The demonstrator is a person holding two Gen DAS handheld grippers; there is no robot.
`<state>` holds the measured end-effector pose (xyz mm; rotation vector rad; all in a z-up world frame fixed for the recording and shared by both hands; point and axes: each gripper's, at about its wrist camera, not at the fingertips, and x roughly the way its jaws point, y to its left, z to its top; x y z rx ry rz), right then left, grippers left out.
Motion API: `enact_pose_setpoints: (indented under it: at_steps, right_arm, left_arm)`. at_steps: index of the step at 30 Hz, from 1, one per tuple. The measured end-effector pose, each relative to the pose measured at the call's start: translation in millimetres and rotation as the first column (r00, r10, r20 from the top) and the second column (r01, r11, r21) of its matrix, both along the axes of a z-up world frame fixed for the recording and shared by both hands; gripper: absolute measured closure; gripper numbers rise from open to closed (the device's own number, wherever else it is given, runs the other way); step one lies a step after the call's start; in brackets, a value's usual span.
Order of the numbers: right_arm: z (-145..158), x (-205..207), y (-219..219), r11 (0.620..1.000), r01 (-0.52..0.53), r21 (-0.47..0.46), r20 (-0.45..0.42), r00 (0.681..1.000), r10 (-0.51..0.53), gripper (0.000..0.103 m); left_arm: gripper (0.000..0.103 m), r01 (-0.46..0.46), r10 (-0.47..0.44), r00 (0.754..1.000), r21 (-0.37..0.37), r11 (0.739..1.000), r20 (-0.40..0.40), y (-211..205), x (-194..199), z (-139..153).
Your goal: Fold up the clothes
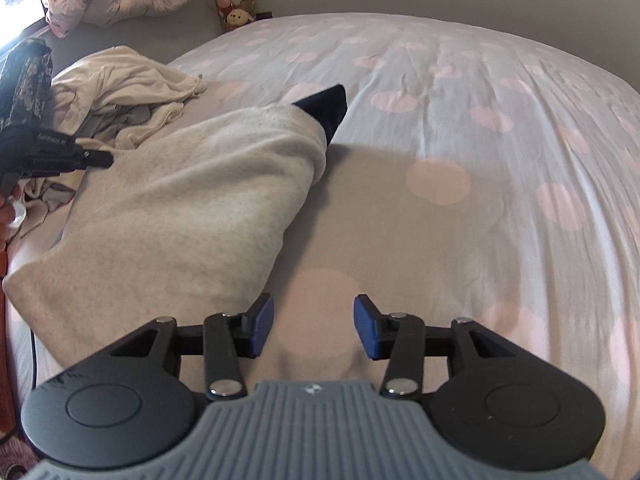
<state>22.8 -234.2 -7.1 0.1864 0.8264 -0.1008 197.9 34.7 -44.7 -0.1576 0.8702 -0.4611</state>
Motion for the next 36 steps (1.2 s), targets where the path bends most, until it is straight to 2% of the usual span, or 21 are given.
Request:
enact_pose_setpoints:
  at_steps: [4,9,13,14,16,19,23,25,27,29,30,31,32,36]
  right_arm:
    - [5.3,22.5,-6.3,1.0,0.006,0.006,0.051,0.999,-0.006,0.076]
    - [8.4,63.2,-20.7,1.0,0.012,-0.01,0.078,0.997,-0.012,0.077]
    - [10.0,96.3,-47.5,0.997,0.026,0.07,0.088,0.996,-0.032,0.073]
    - [9.6,104.5,-55.3,0.994,0.026,0.11,0.091,0.995,-0.036,0.066]
    - [6.5,119.6,-71.8,0.978,0.034,0.208,0.092,0.994,-0.054,0.057]
    - [-5.0,141.0,-97.0,0.925,0.06,0.375,0.076,0.993,-0.096,0.057]
    - [-28.6,161.4,-119.0,0.845,0.073,0.531,0.044,0.993,-0.114,0.058]
    - [-42.2,167.7,-125.8,0.792,0.072,0.607,0.032,0.993,-0.116,0.061]
    - [-56.1,173.0,-132.0,0.722,0.069,0.688,0.021,0.993,-0.115,0.066]
    - [-65.0,176.8,-135.2,0.668,0.063,0.741,0.019,0.993,-0.115,0.074]
    - [-69.5,178.7,-136.8,0.64,0.06,0.766,0.018,0.993,-0.114,0.08]
    - [-72.9,180.4,-138.0,0.616,0.055,0.785,0.02,0.993,-0.114,0.095]
    - [-68.7,180.6,-136.6,0.639,0.041,0.768,0.04,0.993,-0.112,0.1]
    - [-39.8,184.2,-122.3,0.794,-0.007,0.608,0.129,0.988,-0.09,0.1]
  left_arm:
    - [0.098,-0.013,0.014,0.999,0.026,1.0,-0.033,2.8,7.6,-13.6]
    - [0.098,0.005,-0.001,0.999,0.088,0.996,-0.042,-6.6,10.6,-26.1]
    - [0.097,0.034,-0.026,0.998,0.136,0.99,-0.057,-13.3,14.6,-27.3]
    - [0.097,0.037,-0.028,0.997,0.142,0.989,-0.065,-14.4,16.0,-27.3]
    - [0.097,0.045,-0.033,0.996,0.155,0.987,-0.078,-16.8,18.1,-27.7]
    - [0.097,0.058,-0.043,0.995,0.178,0.982,-0.088,-21.0,20.5,-28.0]
    - [0.097,0.076,-0.058,0.994,0.211,0.974,-0.088,-27.9,22.5,-30.2]
    - [0.097,0.08,-0.062,0.994,0.227,0.971,-0.087,-31.2,23.4,-31.2]
    - [0.097,0.083,-0.064,0.994,0.242,0.967,-0.085,-34.4,24.3,-32.0]
    - [0.097,0.085,-0.066,0.994,0.257,0.963,-0.081,-37.5,25.5,-32.8]
    - [0.097,0.086,-0.067,0.995,0.264,0.961,-0.08,-39.1,26.1,-33.2]
    - [0.097,0.089,-0.07,0.994,0.269,0.959,-0.08,-39.7,26.4,-33.0]
    - [0.097,0.091,-0.072,0.994,0.274,0.957,-0.08,-40.4,26.8,-32.9]
    - [0.097,0.092,-0.07,0.994,0.282,0.955,-0.087,-41.3,28.9,-33.3]
